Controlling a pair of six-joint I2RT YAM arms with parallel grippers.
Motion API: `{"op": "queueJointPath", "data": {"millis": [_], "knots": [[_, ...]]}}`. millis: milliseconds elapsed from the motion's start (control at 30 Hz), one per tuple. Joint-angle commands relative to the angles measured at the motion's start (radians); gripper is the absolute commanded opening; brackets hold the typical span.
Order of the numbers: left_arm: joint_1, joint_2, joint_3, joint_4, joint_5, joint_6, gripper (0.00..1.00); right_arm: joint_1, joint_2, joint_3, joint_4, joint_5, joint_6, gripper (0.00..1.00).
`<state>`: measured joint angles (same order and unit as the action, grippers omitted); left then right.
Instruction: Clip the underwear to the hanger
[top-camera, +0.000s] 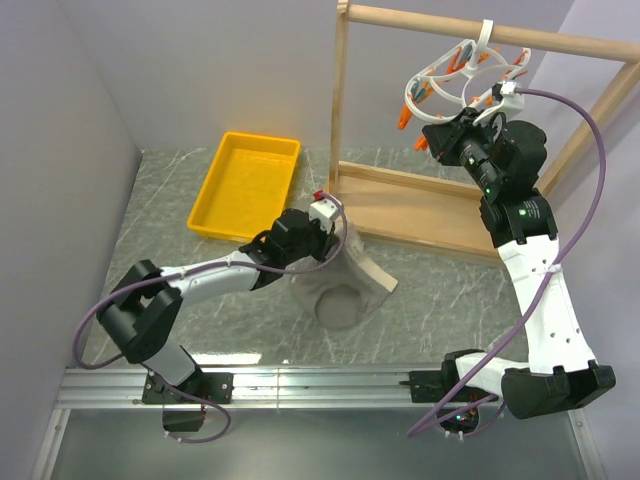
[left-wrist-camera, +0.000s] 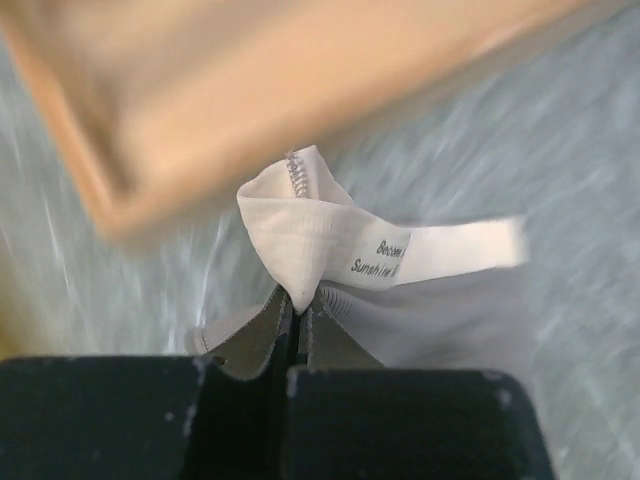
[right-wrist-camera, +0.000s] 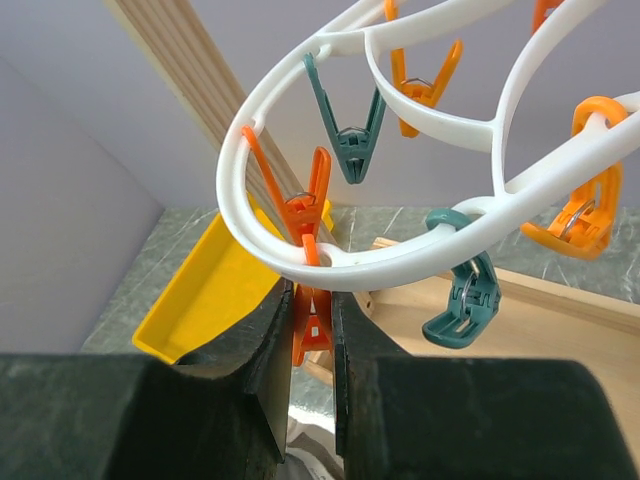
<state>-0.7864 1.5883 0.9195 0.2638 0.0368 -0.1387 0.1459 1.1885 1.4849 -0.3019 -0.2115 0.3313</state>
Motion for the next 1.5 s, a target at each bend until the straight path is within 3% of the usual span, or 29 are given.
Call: {"op": "queueJointPath", "data": {"millis": [0, 533, 733, 1467], "knots": [[-0.043, -0.053, 0.031, 0.225, 0.069, 0.160, 0.00, 0.006, -0.035, -0.020, -0.026, -0.066, 0.006, 0.00], [-0.113, 0.071, 0.295, 0.388, -0.138, 0.447, 0.00, 0.006, -0.050, -0.029, -0.023, -0.127, 0.077, 0.00], [-0.119, 0.142, 0.416, 0.388, -0.106, 0.497, 0.00, 0.007, -0.046, -0.022, -0.014, -0.131, 0.092, 0.00], [-0.151, 0.268, 0.602, 0.451, -0.094, 0.597, 0.00, 0.007, -0.047, -0.049, -0.029, -0.135, 0.127, 0.00]]}}
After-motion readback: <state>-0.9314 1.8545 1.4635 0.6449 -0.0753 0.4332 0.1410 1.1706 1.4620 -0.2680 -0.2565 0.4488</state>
